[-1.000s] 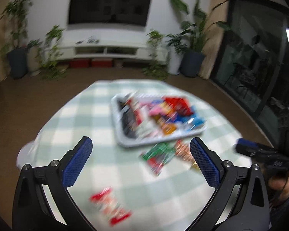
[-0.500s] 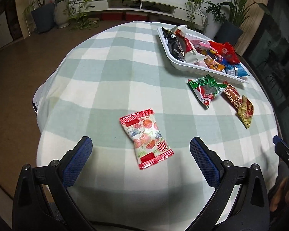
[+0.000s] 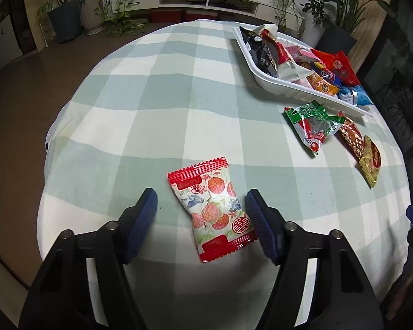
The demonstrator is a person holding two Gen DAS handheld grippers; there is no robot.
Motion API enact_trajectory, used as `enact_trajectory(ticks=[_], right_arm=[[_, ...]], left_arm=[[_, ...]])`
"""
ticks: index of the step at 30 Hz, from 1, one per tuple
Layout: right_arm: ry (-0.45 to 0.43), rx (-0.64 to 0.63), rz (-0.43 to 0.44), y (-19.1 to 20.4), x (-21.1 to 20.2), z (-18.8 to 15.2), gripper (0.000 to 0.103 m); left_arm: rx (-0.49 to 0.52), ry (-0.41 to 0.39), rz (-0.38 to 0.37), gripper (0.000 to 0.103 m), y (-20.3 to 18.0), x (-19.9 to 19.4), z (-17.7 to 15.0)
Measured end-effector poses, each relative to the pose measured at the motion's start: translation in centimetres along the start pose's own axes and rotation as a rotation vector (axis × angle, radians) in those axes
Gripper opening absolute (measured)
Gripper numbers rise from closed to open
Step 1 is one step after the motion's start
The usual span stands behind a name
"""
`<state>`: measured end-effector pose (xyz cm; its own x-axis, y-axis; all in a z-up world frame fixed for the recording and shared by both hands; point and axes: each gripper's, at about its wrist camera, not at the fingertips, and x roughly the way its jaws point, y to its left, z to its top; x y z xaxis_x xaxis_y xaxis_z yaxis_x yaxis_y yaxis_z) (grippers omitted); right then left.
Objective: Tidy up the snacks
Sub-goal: 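Grasp the red-white candy packet with the left tool while the right tool grasps the gold packet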
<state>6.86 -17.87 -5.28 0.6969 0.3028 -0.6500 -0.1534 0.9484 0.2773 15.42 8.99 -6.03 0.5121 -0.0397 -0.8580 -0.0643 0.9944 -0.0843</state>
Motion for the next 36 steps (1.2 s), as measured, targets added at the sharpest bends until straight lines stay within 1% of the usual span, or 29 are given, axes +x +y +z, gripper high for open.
enact_trajectory(ticks=[1, 4, 6, 9, 11, 12, 14, 19, 22, 24, 25, 27, 28, 30, 32, 36], right_arm=[[-0.002, -0.002, 0.000, 0.0, 0.0, 0.0, 0.094], [-0.001, -0.007, -0.003, 0.1, 0.0, 0.0, 0.094], [-0.002, -0.012, -0.008, 0.2, -0.1, 0.0, 0.094], [-0.008, -0.025, -0.014, 0.4, -0.3, 0.0, 0.094], [-0.012, -0.032, -0.016, 0.5, -0.4, 0.0, 0.094], [-0.011, -0.033, -0.017, 0.5, -0.3, 0.0, 0.094], [-0.008, -0.032, -0.016, 0.6, -0.4, -0.1, 0.093], [-0.006, -0.030, -0.018, 0.4, -0.5, 0.0, 0.092], [0.003, -0.024, -0.025, 0.2, -0.2, 0.1, 0.092], [0.024, -0.027, -0.043, -0.1, 0.2, 0.3, 0.091], [0.035, -0.025, -0.048, -0.3, 0.4, 0.5, 0.091], [0.070, -0.007, -0.053, -1.0, 1.2, 1.1, 0.091], [0.087, 0.010, -0.051, -1.4, 1.6, 1.5, 0.089], [0.122, 0.081, -0.024, -2.8, 2.6, 2.6, 0.088], [0.155, 0.141, -0.017, -3.8, 3.8, 3.7, 0.088], [0.225, 0.215, -0.039, -5.1, 7.2, 6.1, 0.082]], left_arm=[[0.010, 0.002, 0.003, 0.062, -0.1, 0.0, 0.0], [0.057, 0.003, 0.011, 0.056, -0.8, 0.0, -0.1], [0.078, 0.004, 0.019, 0.053, -1.1, 0.1, -0.2], [0.123, 0.007, 0.020, 0.045, -1.8, 0.1, -0.1], [0.140, 0.010, 0.007, 0.035, -2.0, 0.0, -0.2], [0.147, 0.012, 0.000, 0.032, -2.2, 0.0, -0.2], [0.151, 0.014, -0.004, 0.032, -2.3, -0.1, -0.3], [0.158, 0.023, -0.048, 0.031, -2.4, -0.6, -0.8], [0.161, 0.023, -0.110, 0.031, -2.7, -1.1, -1.3], [0.168, 0.022, -0.154, 0.031, -3.3, -1.5, -1.8], [0.175, 0.022, -0.189, 0.030, -3.8, -1.7, -2.1], [0.189, 0.023, -0.224, 0.030, -4.9, -2.1, -2.7], [0.195, 0.022, -0.237, 0.030, -5.5, -2.2, -2.9], [0.210, 0.016, -0.258, 0.030, -6.5, -2.5, -3.3], [0.221, 0.013, -0.274, 0.031, -7.3, -2.7, -3.7], [0.223, 0.009, -0.297, 0.031, -7.7, -2.9, -3.9]])
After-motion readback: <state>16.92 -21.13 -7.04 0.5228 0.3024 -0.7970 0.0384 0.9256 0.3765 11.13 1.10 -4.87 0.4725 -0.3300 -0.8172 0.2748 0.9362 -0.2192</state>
